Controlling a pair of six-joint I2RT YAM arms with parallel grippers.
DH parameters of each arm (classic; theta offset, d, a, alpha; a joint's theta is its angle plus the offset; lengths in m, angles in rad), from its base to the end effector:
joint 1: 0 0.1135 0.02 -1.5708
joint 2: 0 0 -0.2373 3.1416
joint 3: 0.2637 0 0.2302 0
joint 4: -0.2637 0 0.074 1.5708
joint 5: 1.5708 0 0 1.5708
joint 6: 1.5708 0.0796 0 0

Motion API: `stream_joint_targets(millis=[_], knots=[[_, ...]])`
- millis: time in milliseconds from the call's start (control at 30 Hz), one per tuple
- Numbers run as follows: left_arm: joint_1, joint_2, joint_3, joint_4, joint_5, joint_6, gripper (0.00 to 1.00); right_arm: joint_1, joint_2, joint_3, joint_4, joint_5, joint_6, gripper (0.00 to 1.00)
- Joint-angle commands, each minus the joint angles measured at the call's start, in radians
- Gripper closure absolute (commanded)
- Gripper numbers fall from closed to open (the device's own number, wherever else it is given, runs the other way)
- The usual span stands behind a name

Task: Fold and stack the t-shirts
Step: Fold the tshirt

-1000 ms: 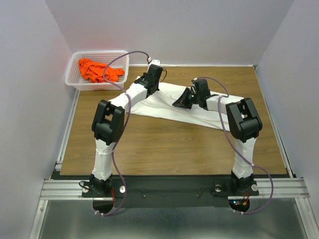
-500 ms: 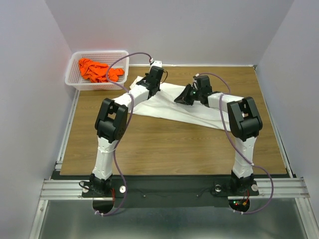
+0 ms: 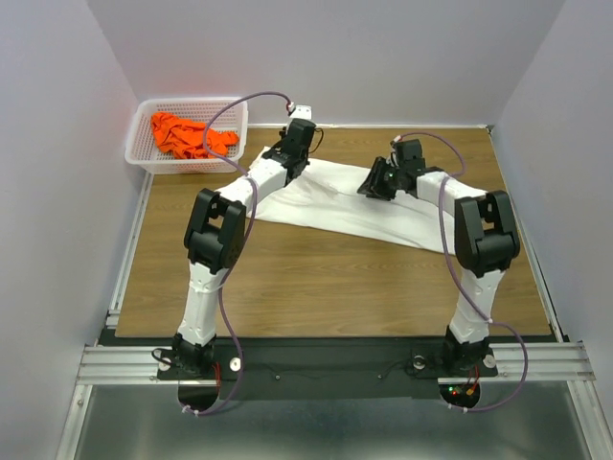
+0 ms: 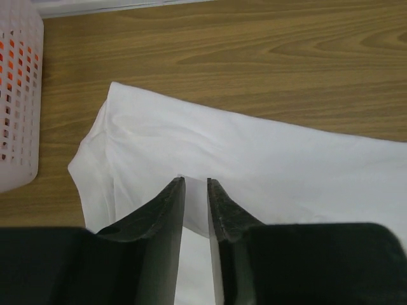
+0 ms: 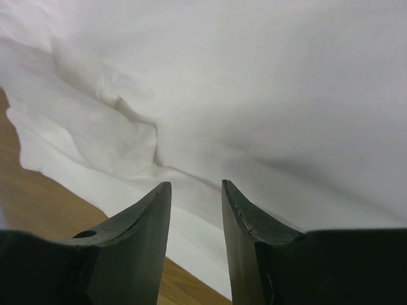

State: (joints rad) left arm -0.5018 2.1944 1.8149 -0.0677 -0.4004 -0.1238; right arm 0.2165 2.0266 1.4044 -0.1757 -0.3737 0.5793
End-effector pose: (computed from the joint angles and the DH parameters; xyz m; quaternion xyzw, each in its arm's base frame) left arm 0.4709 -0.2229 0.2158 0.0518 0.8345 -0.0005 0.5485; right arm 0.4268 0.1236 0.1398 0.0953 0.9078 0.3021 0.2747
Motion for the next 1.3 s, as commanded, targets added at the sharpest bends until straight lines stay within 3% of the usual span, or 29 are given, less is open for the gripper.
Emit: stream_joint_targets(millis=[0, 33, 200, 300, 467, 567, 700, 1033, 1267], knots=[[0.006, 0.014, 0.066, 0.063, 0.000, 0.006, 0.62, 0.004, -0.199, -0.062, -0.159, 0.162, -0.176, 0.55], [0.006, 0.018, 0.069, 0.063, 0.005, 0.006, 0.59, 0.003, -0.232, -0.082, -0.177, 0.188, -0.186, 0.55], [0.009, 0.027, 0.100, 0.052, 0.008, -0.003, 0.18, -0.025, -0.425, -0.247, -0.266, 0.415, -0.170, 0.49], [0.016, -0.041, 0.069, -0.007, -0.009, -0.052, 0.13, -0.118, -0.514, -0.333, -0.278, 0.435, -0.153, 0.48], [0.034, -0.211, -0.083, -0.139, -0.012, -0.187, 0.14, -0.213, -0.560, -0.395, -0.283, 0.398, -0.145, 0.50], [0.058, -0.269, -0.221, -0.185, 0.020, -0.238, 0.23, -0.310, -0.539, -0.412, -0.281, 0.352, -0.127, 0.53], [0.092, -0.317, -0.383, -0.187, 0.041, -0.254, 0.44, -0.397, -0.465, -0.392, -0.277, 0.311, -0.112, 0.56], [0.150, -0.245, -0.463, -0.192, 0.058, -0.266, 0.58, -0.511, -0.287, -0.286, -0.239, 0.346, -0.033, 0.60], [0.189, -0.225, -0.489, -0.247, 0.058, -0.290, 0.60, -0.577, -0.287, -0.277, -0.234, 0.452, -0.003, 0.59]])
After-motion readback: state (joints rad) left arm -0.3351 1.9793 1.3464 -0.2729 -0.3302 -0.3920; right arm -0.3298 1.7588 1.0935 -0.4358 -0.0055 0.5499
